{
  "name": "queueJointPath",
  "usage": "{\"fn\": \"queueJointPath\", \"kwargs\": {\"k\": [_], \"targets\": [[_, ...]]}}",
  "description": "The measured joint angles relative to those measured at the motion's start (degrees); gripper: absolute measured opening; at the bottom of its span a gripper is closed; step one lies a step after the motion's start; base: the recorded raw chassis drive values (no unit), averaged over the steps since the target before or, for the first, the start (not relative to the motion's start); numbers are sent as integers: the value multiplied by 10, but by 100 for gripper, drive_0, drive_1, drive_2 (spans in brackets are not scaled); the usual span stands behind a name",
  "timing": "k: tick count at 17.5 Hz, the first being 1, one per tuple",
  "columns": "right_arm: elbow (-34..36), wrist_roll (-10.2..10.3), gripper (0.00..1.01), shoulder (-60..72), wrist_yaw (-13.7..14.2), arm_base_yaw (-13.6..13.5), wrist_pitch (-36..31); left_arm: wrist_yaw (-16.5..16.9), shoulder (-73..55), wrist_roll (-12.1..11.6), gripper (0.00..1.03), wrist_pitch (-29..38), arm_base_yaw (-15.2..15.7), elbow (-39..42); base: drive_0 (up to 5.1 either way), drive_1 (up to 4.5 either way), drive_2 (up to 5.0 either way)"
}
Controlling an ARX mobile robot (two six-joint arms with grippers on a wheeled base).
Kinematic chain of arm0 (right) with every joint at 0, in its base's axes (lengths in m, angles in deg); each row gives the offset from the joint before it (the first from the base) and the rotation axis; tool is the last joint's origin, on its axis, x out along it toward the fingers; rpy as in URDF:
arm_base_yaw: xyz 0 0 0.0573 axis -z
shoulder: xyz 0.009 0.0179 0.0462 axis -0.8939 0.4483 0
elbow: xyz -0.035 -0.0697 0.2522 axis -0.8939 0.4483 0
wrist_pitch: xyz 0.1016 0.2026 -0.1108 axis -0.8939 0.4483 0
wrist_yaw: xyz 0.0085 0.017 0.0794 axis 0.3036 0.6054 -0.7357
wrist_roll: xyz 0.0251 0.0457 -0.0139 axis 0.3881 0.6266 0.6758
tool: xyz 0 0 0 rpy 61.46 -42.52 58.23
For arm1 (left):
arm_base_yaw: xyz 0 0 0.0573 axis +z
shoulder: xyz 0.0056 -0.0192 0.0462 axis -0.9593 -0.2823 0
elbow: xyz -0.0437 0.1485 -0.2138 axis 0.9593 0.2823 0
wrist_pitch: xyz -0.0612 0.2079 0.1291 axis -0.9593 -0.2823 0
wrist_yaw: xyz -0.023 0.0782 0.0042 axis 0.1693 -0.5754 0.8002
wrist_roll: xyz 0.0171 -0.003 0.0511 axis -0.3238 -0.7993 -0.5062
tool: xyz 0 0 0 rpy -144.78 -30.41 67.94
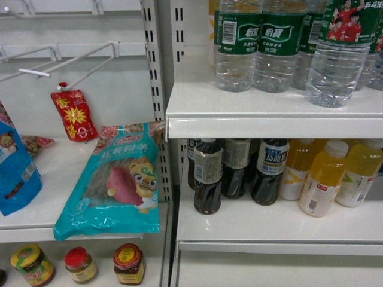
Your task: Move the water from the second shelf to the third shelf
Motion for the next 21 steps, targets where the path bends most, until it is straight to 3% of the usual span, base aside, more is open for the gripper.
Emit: {"fn": "queueJointPath", "kwargs": {"k": [2, 10, 12, 13, 19, 21], "targets": [[27, 2, 2, -109, -2, -1, 57, 0, 0, 0, 98, 0, 0, 0, 0, 0, 0], [59, 2, 2, -198, -2, -1, 75, 0, 0, 0, 98, 0, 0, 0, 0, 0, 0], [60, 3, 2, -229, -2, -1, 124, 0, 0, 0, 98, 0, 0, 0, 0, 0, 0], [61, 3, 2, -277, -3, -1, 187, -1, 0, 0, 98, 0, 0, 0, 0, 0, 0], [61, 3, 2, -302, -4, -1, 188, 0, 0, 0, 98, 0, 0, 0, 0, 0, 0], [61, 3, 17, -302, -4, -1, 188, 0, 0, 0, 98, 0, 0, 0, 0, 0, 0]]}}
